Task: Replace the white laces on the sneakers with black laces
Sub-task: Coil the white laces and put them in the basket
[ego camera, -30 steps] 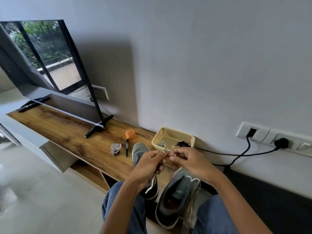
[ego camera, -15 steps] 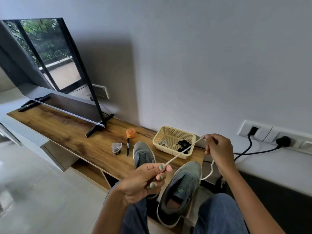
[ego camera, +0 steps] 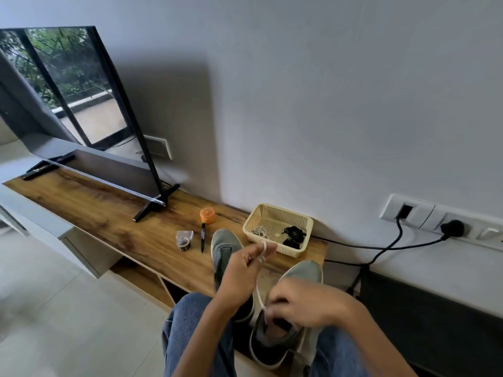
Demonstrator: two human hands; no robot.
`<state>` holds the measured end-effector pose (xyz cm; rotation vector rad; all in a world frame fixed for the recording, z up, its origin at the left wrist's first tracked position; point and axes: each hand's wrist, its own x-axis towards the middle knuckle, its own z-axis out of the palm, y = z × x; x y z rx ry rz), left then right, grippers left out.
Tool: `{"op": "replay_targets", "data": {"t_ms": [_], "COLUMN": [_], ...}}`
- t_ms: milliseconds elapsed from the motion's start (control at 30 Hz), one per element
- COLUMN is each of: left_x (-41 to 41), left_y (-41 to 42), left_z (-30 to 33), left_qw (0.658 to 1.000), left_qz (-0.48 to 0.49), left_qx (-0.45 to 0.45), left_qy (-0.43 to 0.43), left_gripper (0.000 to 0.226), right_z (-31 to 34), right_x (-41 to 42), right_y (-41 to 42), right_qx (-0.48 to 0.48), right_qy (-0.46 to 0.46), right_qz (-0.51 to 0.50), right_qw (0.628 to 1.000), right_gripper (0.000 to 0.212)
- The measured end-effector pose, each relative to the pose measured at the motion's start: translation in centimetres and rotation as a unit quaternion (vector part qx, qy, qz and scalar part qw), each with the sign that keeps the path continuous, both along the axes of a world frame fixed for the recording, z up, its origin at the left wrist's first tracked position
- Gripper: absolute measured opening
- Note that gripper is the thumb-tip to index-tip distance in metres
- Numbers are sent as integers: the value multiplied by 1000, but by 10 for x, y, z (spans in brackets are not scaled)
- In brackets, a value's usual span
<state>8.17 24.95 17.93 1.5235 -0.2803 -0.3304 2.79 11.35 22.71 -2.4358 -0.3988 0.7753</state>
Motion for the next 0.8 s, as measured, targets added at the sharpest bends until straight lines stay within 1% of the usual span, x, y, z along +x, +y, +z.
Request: {"op": "replay_targets", "data": {"t_ms": [67, 100, 133, 233, 267, 333, 367, 467, 533, 567, 600, 667, 733, 800], "left_x": [-5, -8, -11, -20, -21, -22, -21, -17, -13, -11, -9, -7, -8, -12], "left_y": [5, 6, 7, 9, 10, 14, 15, 13, 9, 7, 6, 4, 5, 8], "left_z": [-6, -8, -6, 4, 8, 17, 19, 26, 24, 22, 18, 12, 9, 8], "left_qw": [993, 988, 986, 980, 975, 964, 960, 944, 941, 947, 958, 985, 997, 998], "left_qz": [-75, -107, -129, -177, -192, -212, -207, -128, -59, -29, -1, 28, 15, -12], "left_qx": [80, 98, 100, 25, -4, -69, -107, -225, -262, -256, -229, -128, -31, 46], "left_qy": [-44, -50, -33, 85, 109, 143, 157, 206, 206, 193, 173, 115, 68, 30], "left_gripper": [32, 28, 25, 26, 28, 31, 33, 36, 34, 33, 33, 33, 30, 30], "right_z": [18, 24, 27, 19, 12, 1, -7, -28, -38, -40, -39, -32, -18, -2], "right_x": [0, 2, 6, 20, 25, 28, 28, 21, 12, 7, 2, -4, -4, -2], "right_y": [-4, -9, -14, -30, -35, -39, -39, -27, -14, -7, -1, 7, 7, 2], "right_qx": [37, 45, 53, 69, 72, 85, 88, 62, 61, 63, 64, 60, 56, 48], "right_qy": [-89, -135, -169, -222, -231, -233, -223, -161, -116, -94, -73, -50, -78, -135], "right_qz": [-70, -104, -135, -216, -242, -284, -289, -237, -183, -150, -116, -73, -91, -135], "right_qw": [993, 984, 975, 948, 940, 926, 927, 956, 974, 982, 988, 994, 991, 980], "right_gripper": [21, 21, 22, 21, 22, 25, 27, 34, 33, 31, 30, 29, 24, 23]}}
